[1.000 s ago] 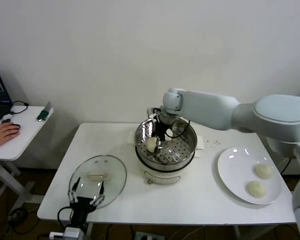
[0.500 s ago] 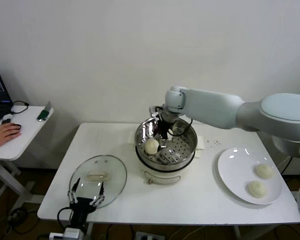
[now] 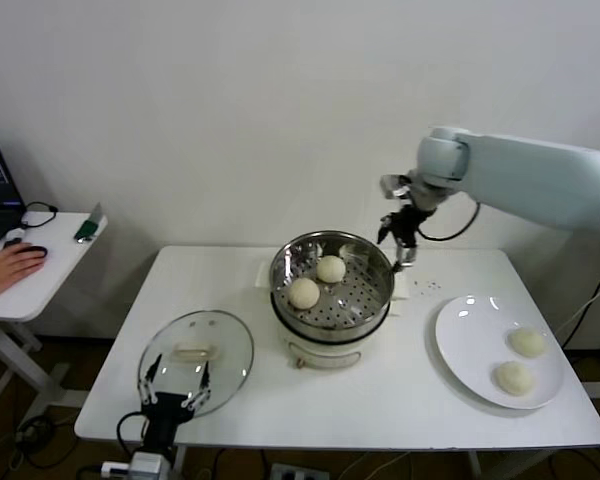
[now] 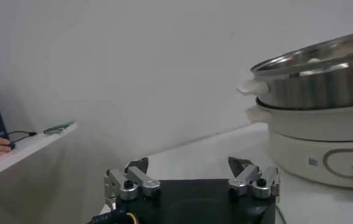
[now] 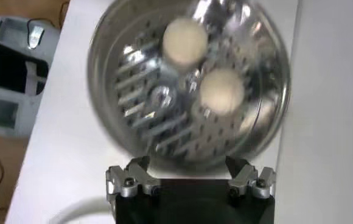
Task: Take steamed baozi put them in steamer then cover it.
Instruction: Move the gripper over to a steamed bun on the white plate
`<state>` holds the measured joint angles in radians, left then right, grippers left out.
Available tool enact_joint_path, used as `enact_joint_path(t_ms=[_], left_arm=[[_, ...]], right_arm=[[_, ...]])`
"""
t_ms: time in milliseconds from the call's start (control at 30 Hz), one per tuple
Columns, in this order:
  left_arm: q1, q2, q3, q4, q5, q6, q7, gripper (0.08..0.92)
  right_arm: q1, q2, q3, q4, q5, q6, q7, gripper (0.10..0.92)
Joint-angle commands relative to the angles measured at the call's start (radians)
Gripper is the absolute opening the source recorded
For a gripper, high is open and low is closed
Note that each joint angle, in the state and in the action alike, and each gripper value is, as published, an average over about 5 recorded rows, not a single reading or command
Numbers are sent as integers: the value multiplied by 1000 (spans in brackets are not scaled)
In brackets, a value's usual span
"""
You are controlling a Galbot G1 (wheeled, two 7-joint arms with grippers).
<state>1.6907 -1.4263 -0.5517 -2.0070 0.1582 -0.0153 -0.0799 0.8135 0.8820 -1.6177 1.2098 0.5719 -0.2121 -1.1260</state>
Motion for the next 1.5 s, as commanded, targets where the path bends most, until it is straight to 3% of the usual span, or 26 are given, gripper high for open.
enact_joint_path(t_ms=[33, 300, 600, 1500], left_arm=[[2, 1, -2, 0, 1, 3, 0, 823], [5, -4, -4, 6, 17, 8, -2, 823], [1, -22, 1, 16, 44, 13, -5, 823], [-1, -29, 0, 41, 58, 9, -10, 823]], right_arm=[[-33, -319, 27, 137, -209, 36, -31, 823], [-401, -481, 267, 116, -435, 85, -18, 823], [-775, -504, 610, 21, -579, 121, -25, 823], [-860, -392, 690, -85, -668, 143, -25, 817]])
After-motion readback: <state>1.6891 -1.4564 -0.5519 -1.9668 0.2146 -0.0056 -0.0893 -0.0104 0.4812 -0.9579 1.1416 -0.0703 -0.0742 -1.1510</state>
